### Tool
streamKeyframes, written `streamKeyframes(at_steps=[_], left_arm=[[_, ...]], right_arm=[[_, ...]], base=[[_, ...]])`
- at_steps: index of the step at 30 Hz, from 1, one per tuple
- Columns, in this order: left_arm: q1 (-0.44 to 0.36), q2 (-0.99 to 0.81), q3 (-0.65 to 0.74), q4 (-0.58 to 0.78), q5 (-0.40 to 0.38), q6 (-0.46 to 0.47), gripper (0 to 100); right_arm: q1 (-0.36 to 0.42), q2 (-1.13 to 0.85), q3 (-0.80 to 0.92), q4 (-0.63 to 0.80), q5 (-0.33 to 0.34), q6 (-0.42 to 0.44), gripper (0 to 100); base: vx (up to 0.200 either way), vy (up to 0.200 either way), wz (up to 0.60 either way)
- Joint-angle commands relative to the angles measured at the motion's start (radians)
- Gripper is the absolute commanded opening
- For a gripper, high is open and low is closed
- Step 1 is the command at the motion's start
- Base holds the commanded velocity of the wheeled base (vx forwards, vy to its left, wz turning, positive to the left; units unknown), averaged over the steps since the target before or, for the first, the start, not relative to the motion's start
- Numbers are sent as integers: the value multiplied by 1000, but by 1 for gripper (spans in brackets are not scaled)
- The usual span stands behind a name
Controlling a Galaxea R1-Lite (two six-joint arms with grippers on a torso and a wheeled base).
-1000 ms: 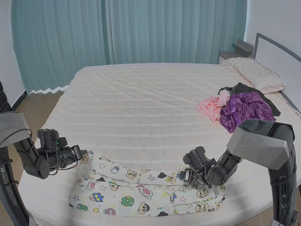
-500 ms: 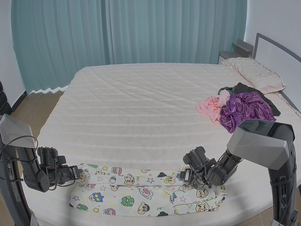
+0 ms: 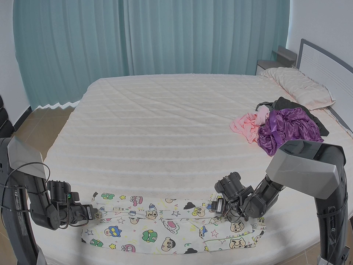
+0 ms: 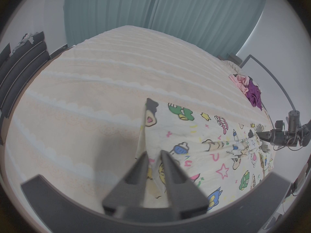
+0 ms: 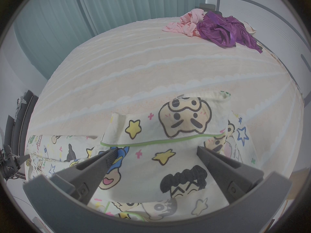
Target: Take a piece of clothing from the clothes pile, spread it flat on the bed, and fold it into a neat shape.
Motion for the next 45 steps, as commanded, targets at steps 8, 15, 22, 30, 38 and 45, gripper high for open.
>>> streamKeyframes(at_steps=[8,15,22,30,38,45], left_arm=[[52,-14,45,-3,-7,-10,100],[164,-146,148,-3,-134,-77,100],[100,-245,128,-3,-148,-278,100],[19,-79,0,5,-19,-254,100],[-84,-8,-41,9,38,-197,100],[-136,19,-52,9,78,-133,100]], right_arm=[[1,-19,8,0,0,3,100],[-17,-148,79,0,-3,1,100],[-37,-312,184,0,-2,3,100],[-36,-472,378,-3,-11,52,100],[-54,-753,523,-1,-9,107,100],[-36,-760,550,0,-14,102,100]], base=[[0,0,0],[0,0,0],[0,0,0],[0,0,0],[0,0,0],[0,0,0]])
